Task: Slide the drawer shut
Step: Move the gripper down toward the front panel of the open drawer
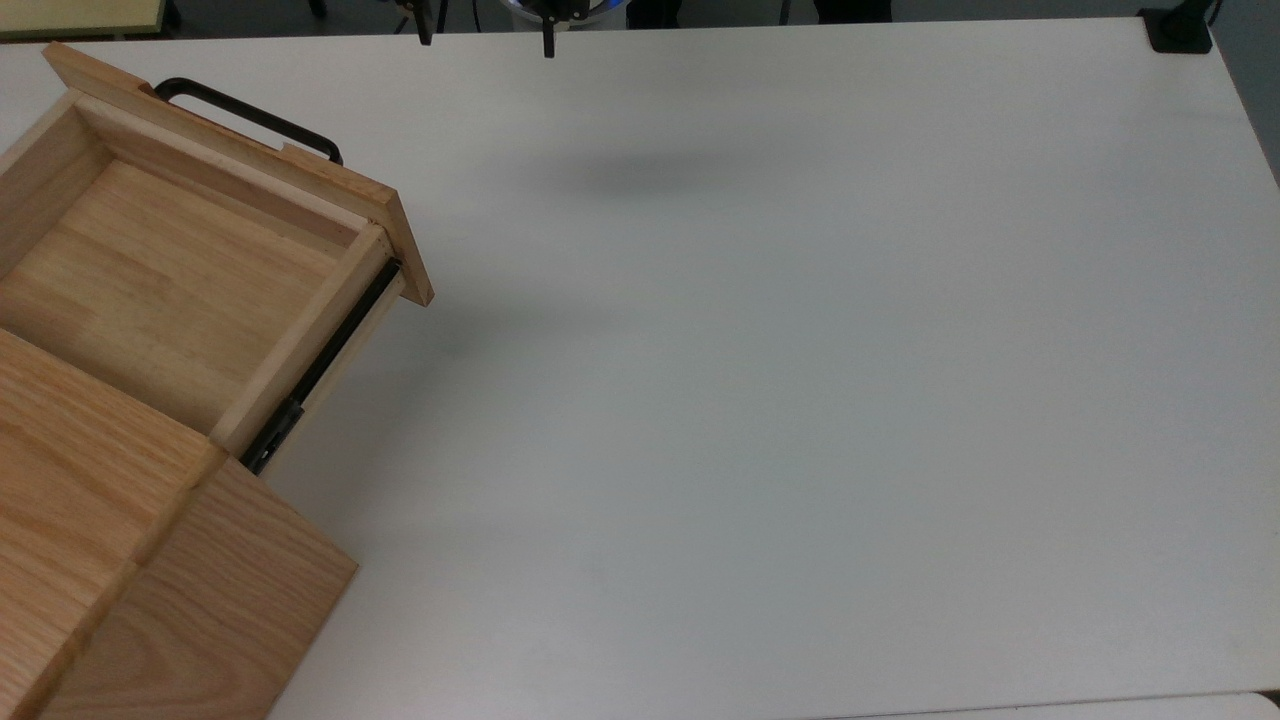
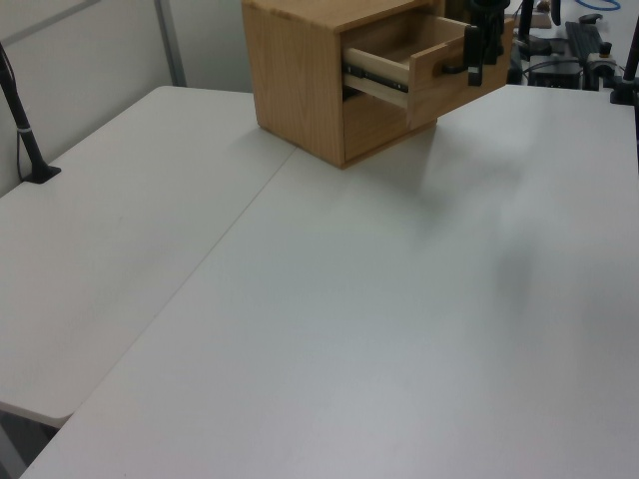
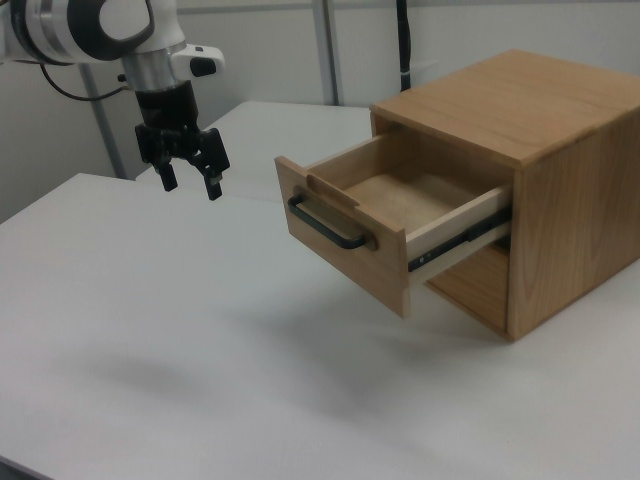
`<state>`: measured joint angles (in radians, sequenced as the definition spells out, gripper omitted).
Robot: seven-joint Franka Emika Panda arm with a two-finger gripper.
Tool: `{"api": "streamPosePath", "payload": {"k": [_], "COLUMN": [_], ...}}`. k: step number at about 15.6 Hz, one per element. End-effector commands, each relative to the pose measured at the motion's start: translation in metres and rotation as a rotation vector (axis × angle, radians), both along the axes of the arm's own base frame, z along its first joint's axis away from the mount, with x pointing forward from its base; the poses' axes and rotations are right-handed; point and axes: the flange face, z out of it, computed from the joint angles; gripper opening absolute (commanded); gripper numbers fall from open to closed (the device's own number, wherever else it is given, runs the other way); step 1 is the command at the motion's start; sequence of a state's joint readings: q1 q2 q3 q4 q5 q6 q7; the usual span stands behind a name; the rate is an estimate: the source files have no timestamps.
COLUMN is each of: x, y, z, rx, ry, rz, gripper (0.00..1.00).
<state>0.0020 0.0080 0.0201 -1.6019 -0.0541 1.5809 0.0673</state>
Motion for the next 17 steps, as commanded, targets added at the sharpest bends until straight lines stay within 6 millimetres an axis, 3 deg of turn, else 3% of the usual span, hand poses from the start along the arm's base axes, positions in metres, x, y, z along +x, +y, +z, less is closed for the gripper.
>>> {"api": "streamPosePath", "payload": {"k": [1, 9, 10, 13, 15, 17], "x": [0.002, -0.005, -0.005, -0.006, -0.004, -0.003], "y": [-0.008, -0.015, -0.015, -0.015, -0.016, -0.04], "z": [0.002, 0.002, 0.001, 0.0, -0.003, -0.002], "rx": [0.02, 0.022, 0.022, 0.034, 0.039, 0.04], "ry": [-0.006, 0.032, 0.033, 0.042, 0.043, 0.028], "rz": [-0.037, -0.051, -0.053, -0.062, -0.155, -0.264], "gripper": [1.0, 0.99, 0.89, 0.39, 0.21, 0.11]}}
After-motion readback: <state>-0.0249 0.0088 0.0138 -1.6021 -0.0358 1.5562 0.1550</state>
